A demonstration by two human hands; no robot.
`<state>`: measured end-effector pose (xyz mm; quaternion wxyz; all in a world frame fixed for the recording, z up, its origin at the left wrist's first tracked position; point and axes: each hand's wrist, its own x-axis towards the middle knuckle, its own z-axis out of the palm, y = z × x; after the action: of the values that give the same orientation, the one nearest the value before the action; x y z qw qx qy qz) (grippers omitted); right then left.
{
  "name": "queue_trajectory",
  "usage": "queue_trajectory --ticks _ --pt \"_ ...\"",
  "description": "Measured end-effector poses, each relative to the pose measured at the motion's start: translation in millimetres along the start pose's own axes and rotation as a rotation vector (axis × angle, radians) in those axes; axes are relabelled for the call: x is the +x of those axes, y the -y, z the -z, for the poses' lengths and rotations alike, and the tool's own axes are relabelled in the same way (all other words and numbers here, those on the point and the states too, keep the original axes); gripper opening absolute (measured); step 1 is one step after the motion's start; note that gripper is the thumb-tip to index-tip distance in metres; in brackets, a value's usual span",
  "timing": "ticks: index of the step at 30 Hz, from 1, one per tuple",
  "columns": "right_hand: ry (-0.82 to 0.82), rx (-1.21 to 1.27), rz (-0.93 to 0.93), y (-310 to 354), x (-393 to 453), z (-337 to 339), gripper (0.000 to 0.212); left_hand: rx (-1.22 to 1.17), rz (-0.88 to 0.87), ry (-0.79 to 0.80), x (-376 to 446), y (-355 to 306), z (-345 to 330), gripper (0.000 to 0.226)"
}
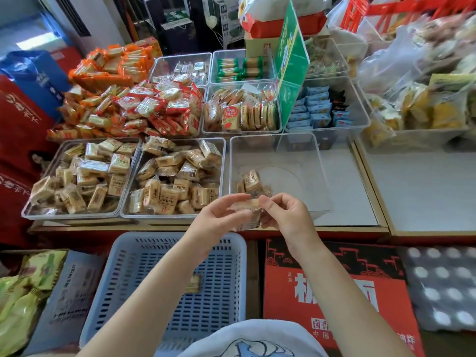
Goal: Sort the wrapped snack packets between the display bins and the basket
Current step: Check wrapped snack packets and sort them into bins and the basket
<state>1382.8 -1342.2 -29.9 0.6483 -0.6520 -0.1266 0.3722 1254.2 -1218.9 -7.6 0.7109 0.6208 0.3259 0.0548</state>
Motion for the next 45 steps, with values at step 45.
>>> queue_trajectory --ticks 45 --pt "-0.056 -0.903 -0.282 -101 253 -31 0.071 1.101 -0.142 -0.174 185 114 58 0.069"
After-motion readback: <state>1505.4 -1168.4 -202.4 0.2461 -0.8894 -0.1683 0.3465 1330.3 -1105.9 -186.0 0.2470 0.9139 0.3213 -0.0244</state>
